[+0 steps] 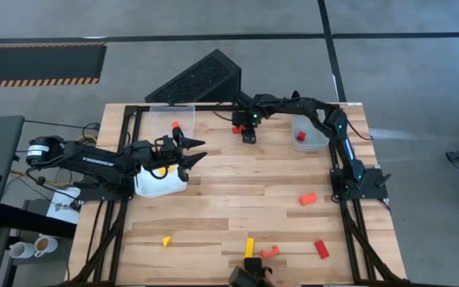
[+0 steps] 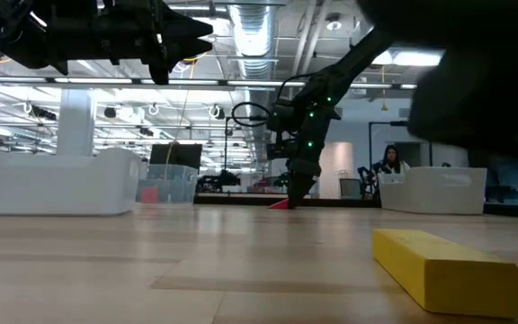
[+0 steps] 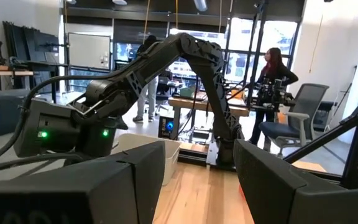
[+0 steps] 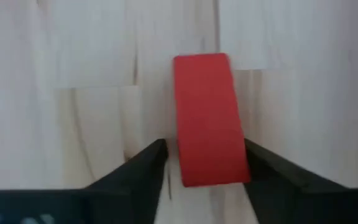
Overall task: Sort & place blocks by color
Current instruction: Put the top red block into the gray bin
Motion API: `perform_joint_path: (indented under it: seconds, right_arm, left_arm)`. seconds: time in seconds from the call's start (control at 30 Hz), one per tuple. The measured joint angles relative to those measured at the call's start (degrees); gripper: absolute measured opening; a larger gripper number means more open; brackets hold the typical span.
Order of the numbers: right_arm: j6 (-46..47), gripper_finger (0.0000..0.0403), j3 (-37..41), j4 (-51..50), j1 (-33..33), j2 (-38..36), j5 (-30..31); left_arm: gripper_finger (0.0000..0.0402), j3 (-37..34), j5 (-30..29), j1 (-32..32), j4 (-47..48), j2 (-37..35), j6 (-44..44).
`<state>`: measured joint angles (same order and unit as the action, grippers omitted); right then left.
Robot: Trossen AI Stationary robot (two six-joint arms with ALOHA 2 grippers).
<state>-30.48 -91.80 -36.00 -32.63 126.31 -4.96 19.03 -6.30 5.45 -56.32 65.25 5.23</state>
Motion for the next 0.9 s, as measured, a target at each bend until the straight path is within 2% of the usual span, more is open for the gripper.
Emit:
perform_joint_path:
  seconds: [0.17,0.23,0.33,0.43,0.53,0.7,0.8,0.9]
  right_arm:
    - [1.9,0.0118,-1.0,-3.0,1.5,-1.0,2.0]
    - [3.2,0.0118,-0.9,-5.8,1.6,-2.6,1.0]
    - [4.7,0.0118,0.0,-8.4,1.6,-6.6,-4.0]
    - [6.8,0.0118,3.0,-7.7,2.1,-11.9,-5.5]
    - [9.0,0.0118,7.9,-2.8,2.7,-18.4,-7.2]
    - [15.9,0.0118,21.9,14.6,2.7,-30.7,-9.5]
    - [21.3,0.0118,31.2,24.7,2.6,-38.0,-6.1]
    - [28.9,0.0121,38.7,30.1,2.2,-45.0,5.8]
  left_arm:
    - [0.0178,0.0,0.0,0.0,0.0,0.0,0.0]
    - [0.0178,0.0,0.0,0.0,0.1,0.0,0.0]
    - [0.0178,0.0,-0.1,0.0,0.8,0.0,0.1]
    - [0.0179,0.0,-0.1,0.0,1.3,0.0,0.1]
    - [0.0179,0.0,-0.1,0.0,1.9,0.0,0.3]
    - [0.0179,0.0,-0.1,0.0,3.1,0.0,0.6]
    - [0.0179,0.0,-0.1,0.0,3.4,0.0,1.3]
    - [0.0179,0.0,-0.1,0.0,3.4,0.0,1.9]
